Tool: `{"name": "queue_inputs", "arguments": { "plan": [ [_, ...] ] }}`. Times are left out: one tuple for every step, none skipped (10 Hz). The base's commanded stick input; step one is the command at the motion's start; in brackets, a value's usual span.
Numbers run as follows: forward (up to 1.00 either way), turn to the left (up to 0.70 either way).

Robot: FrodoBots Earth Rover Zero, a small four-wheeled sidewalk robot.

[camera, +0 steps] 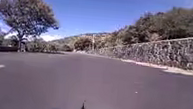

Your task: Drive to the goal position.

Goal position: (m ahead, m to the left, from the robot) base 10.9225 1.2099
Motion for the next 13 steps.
{"name": "queue_inputs", "arguments": {
  "plan": [
    [1.0, 0.0],
    [1.0, 0.0],
    [1.0, 0.0],
    [1.0, 0.0],
    [1.0, 0.0],
    [1.0, 0.0],
    [1.0, 0.0],
    [1.0, 0.0],
    [1.0, 0.0],
    [1.0, 0.0],
    [1.0, 0.0],
    [1.0, 0.0],
    [1.0, 0.0]
  ]
}}
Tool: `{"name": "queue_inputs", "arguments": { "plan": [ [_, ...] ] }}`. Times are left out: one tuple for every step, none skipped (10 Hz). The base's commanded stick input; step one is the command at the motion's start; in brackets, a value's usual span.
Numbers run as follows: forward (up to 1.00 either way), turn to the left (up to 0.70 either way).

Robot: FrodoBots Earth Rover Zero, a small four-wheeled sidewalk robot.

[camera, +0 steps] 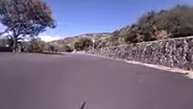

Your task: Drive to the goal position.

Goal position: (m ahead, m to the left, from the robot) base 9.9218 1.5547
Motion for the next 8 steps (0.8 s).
{"name": "queue_inputs", "arguments": {
  "plan": [
    [1.0, 0.0],
    [1.0, 0.0],
    [1.0, 0.0],
    [1.0, 0.0],
    [1.0, 0.0],
    [1.0, 0.0],
    [1.0, 0.0],
    [1.0, 0.0]
  ]
}}
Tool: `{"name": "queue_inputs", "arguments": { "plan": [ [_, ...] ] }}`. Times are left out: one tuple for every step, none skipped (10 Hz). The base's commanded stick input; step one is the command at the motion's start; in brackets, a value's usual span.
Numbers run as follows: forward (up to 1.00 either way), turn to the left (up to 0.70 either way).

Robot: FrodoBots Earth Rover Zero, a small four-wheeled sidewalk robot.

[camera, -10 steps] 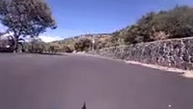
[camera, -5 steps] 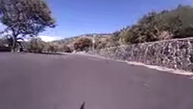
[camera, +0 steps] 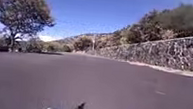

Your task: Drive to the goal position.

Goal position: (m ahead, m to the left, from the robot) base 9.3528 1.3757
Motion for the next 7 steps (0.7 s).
{"name": "queue_inputs", "arguments": {
  "plan": [
    [1.0, 0.0],
    [1.0, 0.0],
    [1.0, 0.0],
    [1.0, 0.0],
    [1.0, 0.0],
    [1.0, 0.0],
    [1.0, 0.0]
  ]
}}
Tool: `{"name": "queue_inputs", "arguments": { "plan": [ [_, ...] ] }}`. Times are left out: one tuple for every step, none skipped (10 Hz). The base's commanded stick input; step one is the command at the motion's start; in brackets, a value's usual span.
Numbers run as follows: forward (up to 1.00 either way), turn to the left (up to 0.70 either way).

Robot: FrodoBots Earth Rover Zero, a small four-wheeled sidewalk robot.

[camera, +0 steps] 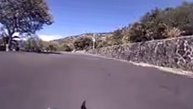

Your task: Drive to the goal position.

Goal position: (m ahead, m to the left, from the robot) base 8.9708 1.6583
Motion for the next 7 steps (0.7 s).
{"name": "queue_inputs", "arguments": {
  "plan": [
    [1.0, 0.0],
    [1.0, 0.0],
    [1.0, 0.0],
    [1.0, 0.0],
    [0.3, 0.0],
    [0.3, 0.0],
    [0.3, 0.0]
  ]
}}
